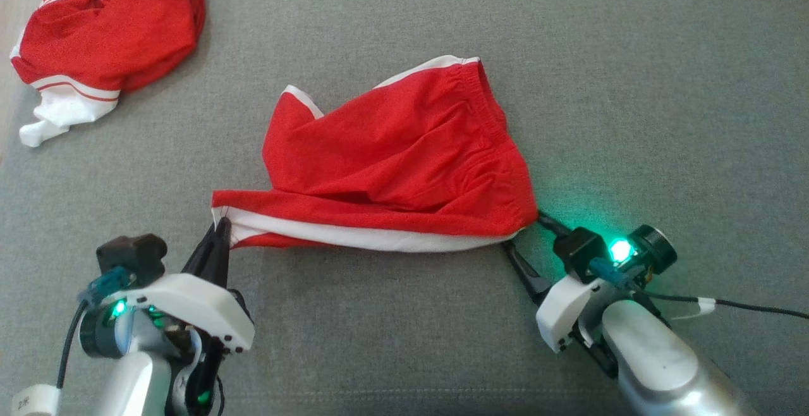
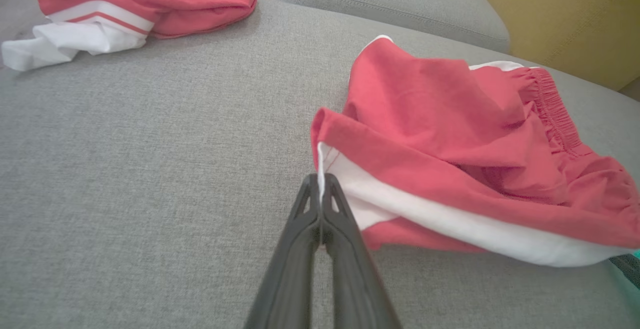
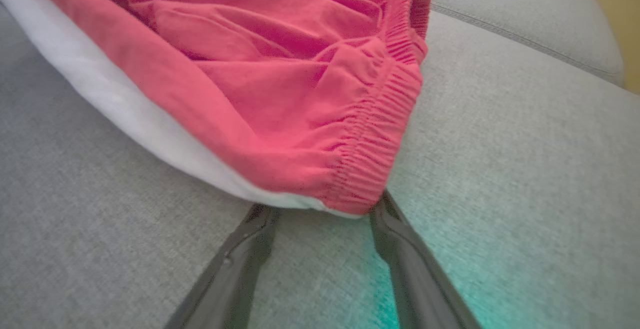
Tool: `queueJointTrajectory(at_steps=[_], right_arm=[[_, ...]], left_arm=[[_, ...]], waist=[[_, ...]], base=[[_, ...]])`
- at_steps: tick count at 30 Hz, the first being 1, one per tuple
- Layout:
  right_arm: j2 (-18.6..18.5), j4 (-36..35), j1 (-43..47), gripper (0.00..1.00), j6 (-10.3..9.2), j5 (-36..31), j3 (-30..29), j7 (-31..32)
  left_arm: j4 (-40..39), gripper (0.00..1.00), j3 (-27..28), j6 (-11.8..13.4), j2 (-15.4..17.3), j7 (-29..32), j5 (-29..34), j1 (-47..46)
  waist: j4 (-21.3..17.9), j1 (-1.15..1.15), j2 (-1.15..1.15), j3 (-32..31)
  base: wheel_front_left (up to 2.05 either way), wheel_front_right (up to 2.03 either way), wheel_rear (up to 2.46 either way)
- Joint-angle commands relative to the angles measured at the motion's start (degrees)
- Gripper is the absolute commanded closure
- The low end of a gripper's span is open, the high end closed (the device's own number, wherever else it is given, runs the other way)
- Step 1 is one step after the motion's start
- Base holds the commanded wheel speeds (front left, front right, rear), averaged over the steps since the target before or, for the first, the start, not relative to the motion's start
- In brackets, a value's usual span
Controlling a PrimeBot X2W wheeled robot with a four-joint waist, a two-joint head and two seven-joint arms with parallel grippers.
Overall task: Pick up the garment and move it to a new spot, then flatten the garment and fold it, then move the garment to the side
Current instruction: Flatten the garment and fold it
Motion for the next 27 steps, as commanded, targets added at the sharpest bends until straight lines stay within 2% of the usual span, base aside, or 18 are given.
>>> queueJointTrajectory(at_steps=[1,3,5,7,8,9,19,27], right_arm=[[-0.4,-1.0,-1.8,0.23,0.41,0.2,1.8,-0.7],[-0.4,-0.9,-2.5,0.38,0.41,0.9,2.8,-0.8],[-0.6,-1.0,-2.9,0.58,0.41,1.3,3.7,-0.8],[-0.7,-2.0,-3.3,0.71,0.41,2.1,4.3,-0.9],[-0.8,-2.7,-3.3,0.83,0.41,2.5,4.5,-0.9],[-0.9,-3.6,-3.2,1.0,0.41,3.1,4.7,-0.9],[-4.0,-17.3,-2.8,1.0,0.41,10.1,4.0,-0.9],[-9.2,-30.7,-3.7,1.0,0.41,11.7,1.7,1.0]], left_arm=[[-1.8,1.0,1.9,0.4,0.7,-0.6,-0.2,-1.9],[-1.8,1.0,1.9,0.5,0.8,-0.6,-0.2,-1.9],[-1.7,1.0,1.9,0.5,0.8,-0.7,-0.3,-2.0],[-1.7,1.0,1.9,0.6,0.9,-0.8,-0.3,-2.1],[-1.7,1.0,1.9,0.6,0.9,-1.0,-0.4,-2.1],[-1.8,1.0,2.0,0.6,0.9,-1.2,-0.4,-2.1],[-4.7,1.0,4.6,0.7,0.9,-7.2,-1.5,-2.2],[-13.6,1.0,6.8,0.2,1.4,-10.3,-3.0,-2.9]], waist=[[-0.1,0.0,0.0,0.1],[-0.1,0.0,0.0,0.2],[-0.1,0.0,0.0,0.3],[-0.1,0.0,0.0,0.2],[-0.1,0.0,0.0,0.2],[-0.1,0.0,0.0,0.1],[-1.7,0.0,0.0,-2.9],[-3.6,0.0,0.0,-7.7]], base=[[0.0,0.0,0.0],[0.0,0.0,0.0],[0.0,0.0,0.0],[0.0,0.0,0.0],[0.0,0.0,0.0],[0.0,0.0,0.0],[0.0,0.0,0.0],[0.0,0.0,0.0]])
